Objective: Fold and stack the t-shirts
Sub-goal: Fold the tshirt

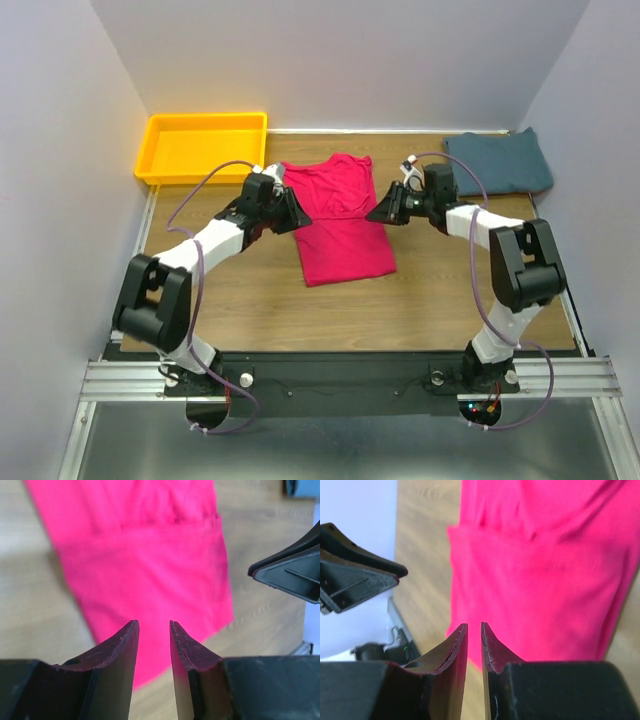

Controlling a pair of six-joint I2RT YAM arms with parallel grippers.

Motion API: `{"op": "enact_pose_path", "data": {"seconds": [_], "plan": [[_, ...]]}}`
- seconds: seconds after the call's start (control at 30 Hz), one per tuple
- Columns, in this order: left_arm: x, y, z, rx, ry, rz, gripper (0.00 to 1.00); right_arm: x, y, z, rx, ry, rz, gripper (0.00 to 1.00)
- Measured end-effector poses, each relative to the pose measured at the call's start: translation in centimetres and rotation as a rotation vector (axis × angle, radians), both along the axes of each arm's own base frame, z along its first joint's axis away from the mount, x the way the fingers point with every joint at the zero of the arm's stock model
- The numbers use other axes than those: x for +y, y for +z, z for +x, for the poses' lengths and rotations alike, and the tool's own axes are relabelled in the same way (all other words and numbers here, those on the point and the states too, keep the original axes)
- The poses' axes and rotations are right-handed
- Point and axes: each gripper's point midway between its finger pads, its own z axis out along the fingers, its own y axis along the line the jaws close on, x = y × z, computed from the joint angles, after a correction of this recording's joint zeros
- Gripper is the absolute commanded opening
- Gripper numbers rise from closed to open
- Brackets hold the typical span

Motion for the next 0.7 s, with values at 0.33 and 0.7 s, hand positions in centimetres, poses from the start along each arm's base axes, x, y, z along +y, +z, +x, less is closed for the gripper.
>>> {"op": "enact_pose_path", "data": {"seconds": [0.33,0.7], "plan": [[-0.4,-9.1,3.3,0.152,0.005,0.112,0.43,-0.4,-7.3,4.6,0.082,-0.028,-0.082,0.23],[0.5,-9.2,2.2,0.138,0.006,0.134,0.43,-2.7,-9.4,-0.3,0.178,-0.108,-0.114,0.24]]}}
